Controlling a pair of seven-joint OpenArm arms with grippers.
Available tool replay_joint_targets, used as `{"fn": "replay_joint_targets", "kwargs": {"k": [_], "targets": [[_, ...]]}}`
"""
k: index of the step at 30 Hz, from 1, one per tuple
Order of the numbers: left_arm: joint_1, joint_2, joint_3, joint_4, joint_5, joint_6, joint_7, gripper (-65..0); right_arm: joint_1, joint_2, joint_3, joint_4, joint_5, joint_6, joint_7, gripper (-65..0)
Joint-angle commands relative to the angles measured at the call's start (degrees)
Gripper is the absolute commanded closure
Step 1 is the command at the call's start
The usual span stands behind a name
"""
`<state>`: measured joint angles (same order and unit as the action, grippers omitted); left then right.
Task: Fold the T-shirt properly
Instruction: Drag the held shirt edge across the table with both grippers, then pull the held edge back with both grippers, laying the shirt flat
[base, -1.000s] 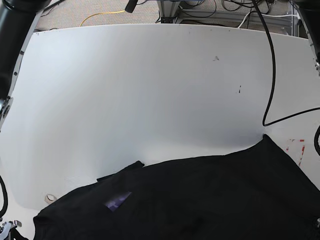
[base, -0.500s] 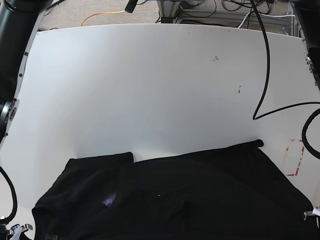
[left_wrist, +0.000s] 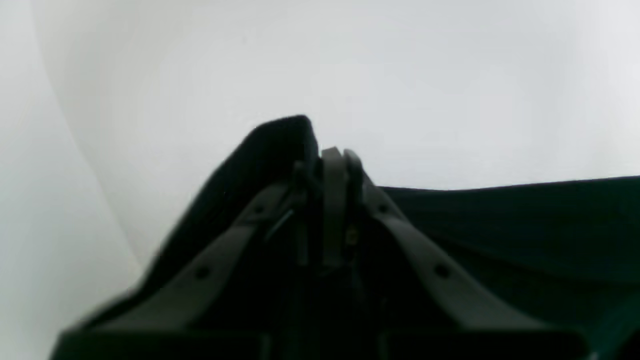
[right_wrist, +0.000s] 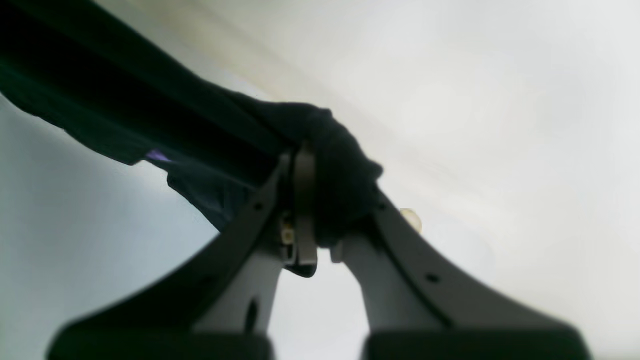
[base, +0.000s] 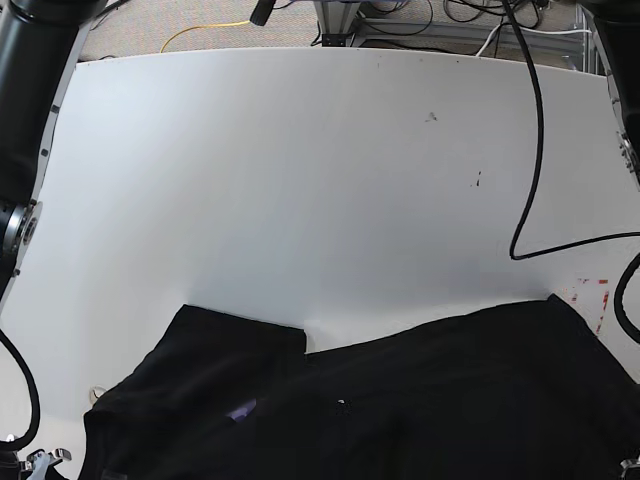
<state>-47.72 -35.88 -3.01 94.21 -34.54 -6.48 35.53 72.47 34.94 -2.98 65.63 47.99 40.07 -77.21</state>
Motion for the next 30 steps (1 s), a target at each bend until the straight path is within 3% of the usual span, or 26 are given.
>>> {"fn": "replay_joint_targets", "kwargs": {"k": [1,4,11,20,24,30], "targets": [[0.91,-0.65,-0.82,0.6,-0.14,0.19,-1.81,-1.0,2.33,1.24,0.92,1.14,-0.21,-0.07,0.86,0.0],[5.13,-0.39,-2.66,0.6,-0.14,0.19,-1.81,-1.0,2.21,2.47,0.92,1.06,-0.21,-0.07,0.86,0.0],[14.89,1.37,-3.81,4.2,-0.14,0.19,-1.81,-1.0,-9.3,5.19,6.19,3.08,6.12,-0.07,0.86,0.0],[27.9,3.57,-5.21,11.59,-0.14,0.19,-1.55,-1.0,-21.26,5.11,15.25,3.25,7.09,-0.07,-1.16,0.0],[35.11,3.75,-5.3,15.63,-0.14,0.28,-1.55,-0.8,-27.5,5.28,21.14,3.61,10.08,-0.07,-2.79,0.0],[45.31,5.77,-6.01,18.01,-0.22,0.28,-1.55,-0.7,-37.17,5.63,23.77,3.61,13.95,-0.07,-2.79,0.0]]}}
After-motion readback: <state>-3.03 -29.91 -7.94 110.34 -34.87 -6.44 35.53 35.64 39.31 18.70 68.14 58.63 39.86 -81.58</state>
